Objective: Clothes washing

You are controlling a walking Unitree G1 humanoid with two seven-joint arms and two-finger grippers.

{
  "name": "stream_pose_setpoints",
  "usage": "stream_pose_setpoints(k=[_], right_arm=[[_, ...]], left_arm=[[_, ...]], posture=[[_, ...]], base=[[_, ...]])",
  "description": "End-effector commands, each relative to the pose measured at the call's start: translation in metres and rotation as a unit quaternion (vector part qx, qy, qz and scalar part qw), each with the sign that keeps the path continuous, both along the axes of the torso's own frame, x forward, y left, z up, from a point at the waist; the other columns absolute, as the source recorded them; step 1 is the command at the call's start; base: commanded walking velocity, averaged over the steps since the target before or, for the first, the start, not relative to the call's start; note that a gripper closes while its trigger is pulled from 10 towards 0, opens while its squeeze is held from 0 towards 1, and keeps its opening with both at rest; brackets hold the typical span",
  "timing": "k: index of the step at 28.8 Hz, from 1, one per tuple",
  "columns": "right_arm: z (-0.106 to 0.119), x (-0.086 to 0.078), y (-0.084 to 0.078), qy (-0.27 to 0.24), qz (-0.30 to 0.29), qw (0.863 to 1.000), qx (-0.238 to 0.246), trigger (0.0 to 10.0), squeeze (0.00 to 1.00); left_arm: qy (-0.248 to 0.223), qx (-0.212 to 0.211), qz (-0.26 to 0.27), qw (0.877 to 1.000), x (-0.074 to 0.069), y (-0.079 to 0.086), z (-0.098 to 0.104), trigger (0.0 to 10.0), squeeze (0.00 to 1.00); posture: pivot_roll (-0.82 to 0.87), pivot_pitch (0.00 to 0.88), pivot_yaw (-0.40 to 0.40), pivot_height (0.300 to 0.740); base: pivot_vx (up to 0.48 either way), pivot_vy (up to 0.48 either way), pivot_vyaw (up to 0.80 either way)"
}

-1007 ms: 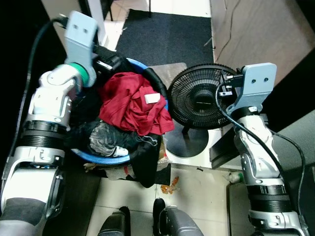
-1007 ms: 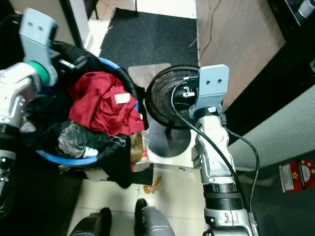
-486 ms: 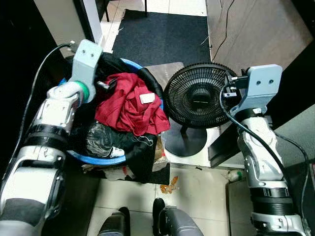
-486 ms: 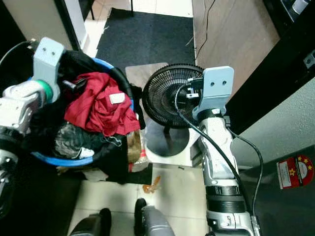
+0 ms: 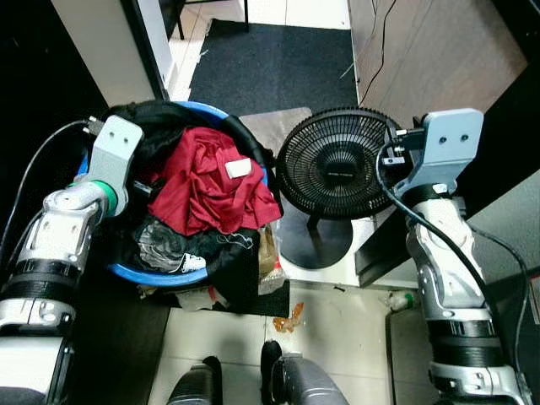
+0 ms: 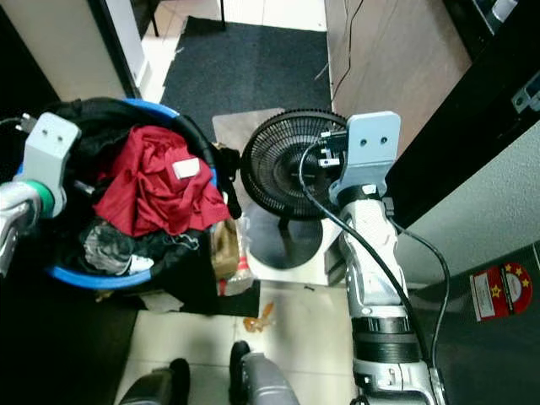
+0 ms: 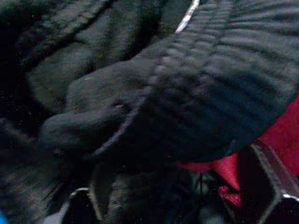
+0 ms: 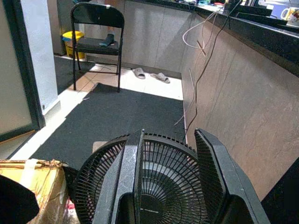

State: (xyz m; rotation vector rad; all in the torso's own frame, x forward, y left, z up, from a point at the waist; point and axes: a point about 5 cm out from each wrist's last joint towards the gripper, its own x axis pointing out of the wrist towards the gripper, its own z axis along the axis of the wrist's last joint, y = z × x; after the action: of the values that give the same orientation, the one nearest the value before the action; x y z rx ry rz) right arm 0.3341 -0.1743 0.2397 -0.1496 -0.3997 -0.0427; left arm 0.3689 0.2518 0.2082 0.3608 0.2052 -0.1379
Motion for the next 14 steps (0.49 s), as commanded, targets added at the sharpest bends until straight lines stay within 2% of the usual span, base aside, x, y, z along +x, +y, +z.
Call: stream_pose_setpoints(k=[1,9,14], right_arm=[[-0.004,0.001,0.000,0.005,0.002,1.000,0.004,10.0,0.00],[-0.002,0.000,0.000,0.001,0.001,1.000,0.004,10.0,0.00],[-0.002,-0.002,-0.002,0.000,-0.004,1.000,0.003,10.0,0.00]], left_arm=[[0.000,-0.013,0.018,1.000,-0.001,0.004,0.000,0.0,0.00],[-0.037,-0.036,0.006,0.999,0.011,-0.010,0.022,0.0,0.00],[-0.047,-0.043,0.002,0.998,0.012,-0.013,0.027,0.0,0.00]], posture=[[0.02,0.224,0.026,0.740],[0.01,0.213,0.032,0.740],[0.00,0.211,0.038,0.740]], base=[[0.000,0.000,0.00],[0.000,0.000,0.00],[0.000,0.000,0.00]])
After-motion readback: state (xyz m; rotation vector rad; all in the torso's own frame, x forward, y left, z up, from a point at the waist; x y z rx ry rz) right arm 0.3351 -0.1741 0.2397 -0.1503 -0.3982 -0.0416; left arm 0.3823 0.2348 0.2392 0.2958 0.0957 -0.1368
